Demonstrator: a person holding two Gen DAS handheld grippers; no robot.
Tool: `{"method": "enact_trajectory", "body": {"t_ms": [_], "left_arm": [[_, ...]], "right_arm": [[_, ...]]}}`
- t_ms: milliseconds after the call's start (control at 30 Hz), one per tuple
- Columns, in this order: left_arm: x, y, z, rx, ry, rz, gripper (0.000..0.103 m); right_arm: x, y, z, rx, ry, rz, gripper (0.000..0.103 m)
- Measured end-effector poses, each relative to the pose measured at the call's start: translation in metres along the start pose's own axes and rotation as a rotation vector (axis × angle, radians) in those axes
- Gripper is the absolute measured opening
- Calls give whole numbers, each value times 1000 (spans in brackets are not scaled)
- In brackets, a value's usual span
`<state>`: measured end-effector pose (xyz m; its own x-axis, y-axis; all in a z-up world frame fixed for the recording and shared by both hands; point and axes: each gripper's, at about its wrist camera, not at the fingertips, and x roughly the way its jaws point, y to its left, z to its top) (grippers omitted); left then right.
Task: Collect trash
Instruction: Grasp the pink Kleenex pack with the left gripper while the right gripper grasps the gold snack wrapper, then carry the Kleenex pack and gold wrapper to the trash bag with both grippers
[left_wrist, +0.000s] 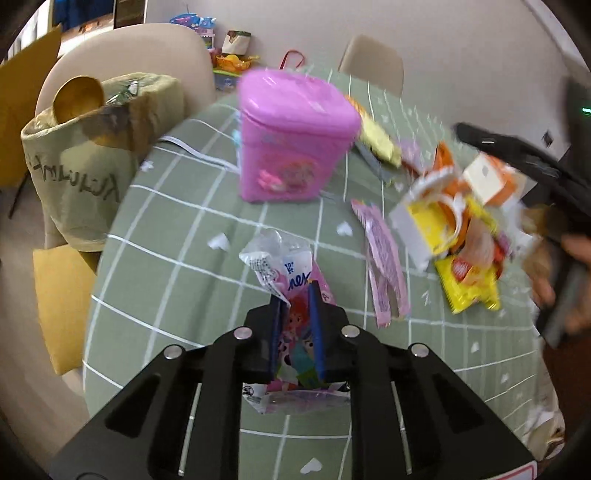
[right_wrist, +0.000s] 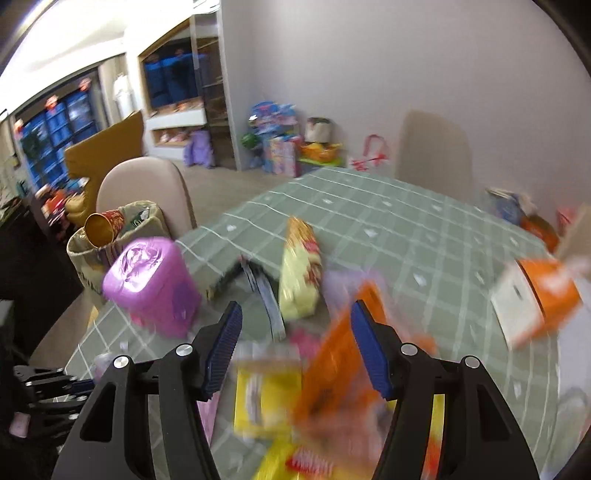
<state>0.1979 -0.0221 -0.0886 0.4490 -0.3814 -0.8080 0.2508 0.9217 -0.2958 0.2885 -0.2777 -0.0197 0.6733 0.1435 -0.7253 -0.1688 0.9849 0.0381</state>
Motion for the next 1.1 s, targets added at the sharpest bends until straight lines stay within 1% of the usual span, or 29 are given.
{"method": "enact_trajectory", "body": {"t_ms": [33,67,133,200,267,333,400,433,467,500,533,567,633,700,833,967,1100], "left_arm": [[-3,5,2,-10,-11,-12,14],[-6,11,4,-19,-23,-16,14],[-7,18,12,-28,-28,-3,14],[-7,25,14,-31,-28,7,14],[-4,33,14,-38,-20,22,14],[0,39,16,-60,-2,21,14],[11,41,15,-81,19,22,14],[14,42,14,-86,27,22,15],[19,42,14,-88,34,22,16],[21,43,13,-91,42,21,21],[22,44,12,-95,45,15,23],[22,44,12,-100,44,9,23],[20,46,12,-111,44,1,30],[16,48,11,-118,42,5,34],[10,52,8,-139,48,24,36],[11,52,6,-172,60,57,36],[13,44,8,-150,61,98,36]], "right_arm": [[12,-1,8,-13,29,8,48],[36,-5,21,-23,86,26,47],[66,-10,35,-17,159,73,46],[88,-13,46,-18,194,72,46],[116,-18,56,6,260,76,46],[136,-22,59,35,297,55,46],[149,-23,56,26,314,26,46],[151,-23,56,18,313,27,39],[150,-22,56,21,306,35,35],[147,-22,56,26,296,39,33],[143,-22,55,26,287,46,29],[139,-21,54,23,280,55,28],[122,-18,51,16,248,59,26],[105,-15,51,28,218,76,25],[62,-6,46,48,150,98,25],[32,8,40,28,101,93,25],[3,21,30,23,61,102,25]]}}
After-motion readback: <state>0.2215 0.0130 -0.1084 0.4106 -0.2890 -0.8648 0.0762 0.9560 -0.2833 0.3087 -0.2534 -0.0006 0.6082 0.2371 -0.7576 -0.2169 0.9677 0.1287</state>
